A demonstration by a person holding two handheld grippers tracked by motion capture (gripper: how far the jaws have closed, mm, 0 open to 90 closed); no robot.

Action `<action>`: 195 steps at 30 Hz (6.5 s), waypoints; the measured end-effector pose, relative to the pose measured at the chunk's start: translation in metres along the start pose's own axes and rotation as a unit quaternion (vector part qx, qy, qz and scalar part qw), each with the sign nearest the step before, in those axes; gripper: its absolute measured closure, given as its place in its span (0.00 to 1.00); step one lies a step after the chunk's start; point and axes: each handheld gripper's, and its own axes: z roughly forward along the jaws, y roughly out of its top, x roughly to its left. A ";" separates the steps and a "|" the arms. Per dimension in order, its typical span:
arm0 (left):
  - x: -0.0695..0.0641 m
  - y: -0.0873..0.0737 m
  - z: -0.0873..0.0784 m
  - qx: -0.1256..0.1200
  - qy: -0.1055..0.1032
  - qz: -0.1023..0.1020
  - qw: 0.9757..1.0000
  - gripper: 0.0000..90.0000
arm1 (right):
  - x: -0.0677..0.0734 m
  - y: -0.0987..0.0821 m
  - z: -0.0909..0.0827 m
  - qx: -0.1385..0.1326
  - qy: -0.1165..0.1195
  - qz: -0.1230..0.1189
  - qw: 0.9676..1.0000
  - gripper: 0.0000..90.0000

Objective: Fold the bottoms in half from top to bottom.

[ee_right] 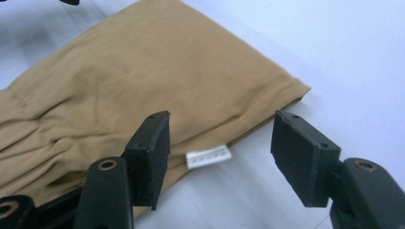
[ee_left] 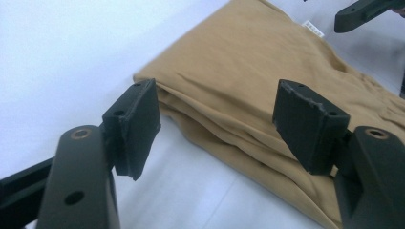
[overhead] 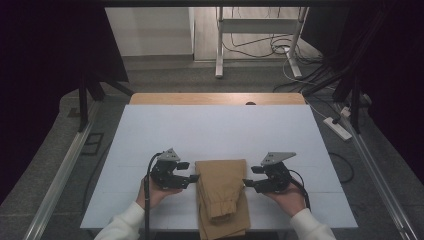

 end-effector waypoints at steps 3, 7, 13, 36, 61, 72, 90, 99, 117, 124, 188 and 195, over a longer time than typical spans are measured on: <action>0.004 0.004 0.001 -0.003 0.002 -0.005 1.000 0.35 | -0.003 0.006 0.003 -0.002 -0.003 0.001 1.000 0.43; 0.009 0.013 0.005 -0.006 0.006 -0.012 1.000 0.35 | -0.010 0.014 0.009 -0.001 -0.003 0.007 1.000 0.42; 0.016 0.021 0.013 -0.006 0.007 -0.023 1.000 0.34 | -0.017 0.020 0.018 0.002 -0.006 0.016 1.000 0.41; 0.039 0.041 0.042 0.035 0.019 -0.031 0.999 0.34 | -0.036 0.049 0.057 0.034 -0.024 0.025 0.999 0.41; 0.046 0.022 0.058 0.095 -0.007 -0.044 0.995 0.33 | -0.046 0.041 0.076 0.093 0.007 0.053 0.994 0.35; 0.034 0.018 0.059 0.099 -0.015 -0.029 0.995 0.48 | -0.031 0.039 0.072 0.117 0.000 0.016 0.993 0.45; 0.024 0.021 0.053 0.088 -0.014 0.007 0.996 0.82 | -0.021 0.040 0.068 0.118 0.018 -0.009 0.993 0.83; 0.023 0.029 0.043 0.066 -0.008 0.018 0.998 0.83 | -0.019 0.044 0.057 0.086 0.012 -0.014 0.996 0.83; 0.027 0.044 0.031 0.024 0.007 0.021 0.999 0.84 | -0.022 0.054 0.045 0.032 -0.009 -0.010 0.999 0.83; 0.030 0.045 0.031 0.020 0.010 0.021 1.000 0.84 | -0.023 0.056 0.045 0.027 -0.013 -0.010 1.000 0.83; 0.100 0.113 0.063 -0.001 0.059 0.004 0.998 0.82 | -0.092 0.110 0.080 -0.008 -0.095 0.012 0.995 0.83; 0.099 0.113 0.068 0.033 0.068 0.001 0.997 0.37 | -0.092 0.109 0.081 -0.012 -0.142 0.013 0.990 0.44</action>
